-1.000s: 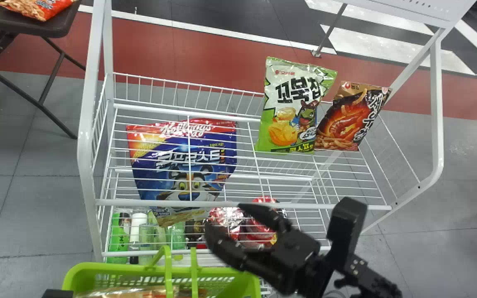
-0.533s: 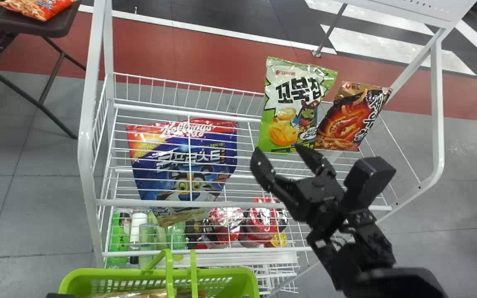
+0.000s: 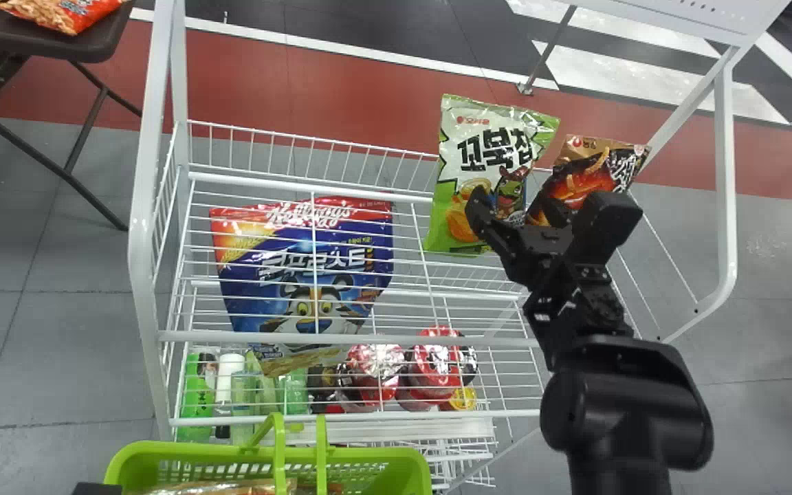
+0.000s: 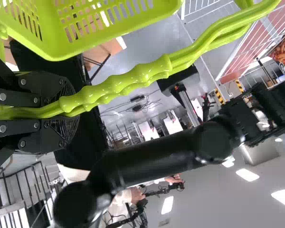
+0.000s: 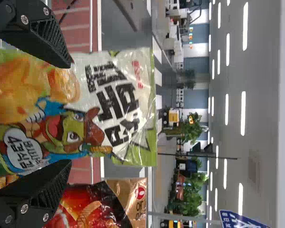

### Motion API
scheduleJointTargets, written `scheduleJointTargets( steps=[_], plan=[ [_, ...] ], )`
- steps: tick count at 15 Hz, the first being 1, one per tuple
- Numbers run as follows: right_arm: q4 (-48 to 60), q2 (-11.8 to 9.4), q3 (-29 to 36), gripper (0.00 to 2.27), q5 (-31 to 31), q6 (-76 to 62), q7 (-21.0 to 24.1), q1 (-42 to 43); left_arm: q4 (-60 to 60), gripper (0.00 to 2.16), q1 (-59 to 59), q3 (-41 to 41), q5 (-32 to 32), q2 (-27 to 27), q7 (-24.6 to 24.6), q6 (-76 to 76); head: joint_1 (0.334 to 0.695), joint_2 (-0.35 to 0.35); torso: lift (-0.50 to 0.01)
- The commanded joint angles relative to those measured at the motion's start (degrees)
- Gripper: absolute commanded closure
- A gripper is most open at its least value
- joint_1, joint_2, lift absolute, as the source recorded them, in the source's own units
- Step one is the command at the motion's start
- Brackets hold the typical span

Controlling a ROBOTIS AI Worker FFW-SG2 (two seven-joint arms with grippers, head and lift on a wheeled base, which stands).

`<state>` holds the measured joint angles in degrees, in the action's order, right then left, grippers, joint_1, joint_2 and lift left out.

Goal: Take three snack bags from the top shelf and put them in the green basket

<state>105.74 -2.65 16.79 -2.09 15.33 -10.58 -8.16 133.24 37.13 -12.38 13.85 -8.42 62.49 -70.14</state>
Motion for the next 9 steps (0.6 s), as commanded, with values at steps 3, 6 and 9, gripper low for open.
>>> scheduleJointTargets(
  steps=[3, 6, 9],
  plan=[
    [-5.6, -0.5, 0.1, 0.64, 3.1, 0.8, -3.5, 5.4, -0.7, 1.48, -1.3, 0.0, 0.1, 0.0, -0.1, -1.4, 0.695, -0.350, -0.031],
    [-4.9, -0.5, 0.4, 2.11, 2.5, 2.2, -8.1, 4.3, -0.7, 1.49, -1.6, 0.1, 0.3, 0.0, -0.2, -1.9, 0.695, -0.350, -0.031],
    [-1.9, -0.5, 2.0, 2.13, 2.0, 0.5, -11.5, 1.7, -0.8, 1.49, -2.1, -0.2, 0.4, 0.0, -0.3, -2.1, 0.695, -0.350, -0.031]
  ],
)
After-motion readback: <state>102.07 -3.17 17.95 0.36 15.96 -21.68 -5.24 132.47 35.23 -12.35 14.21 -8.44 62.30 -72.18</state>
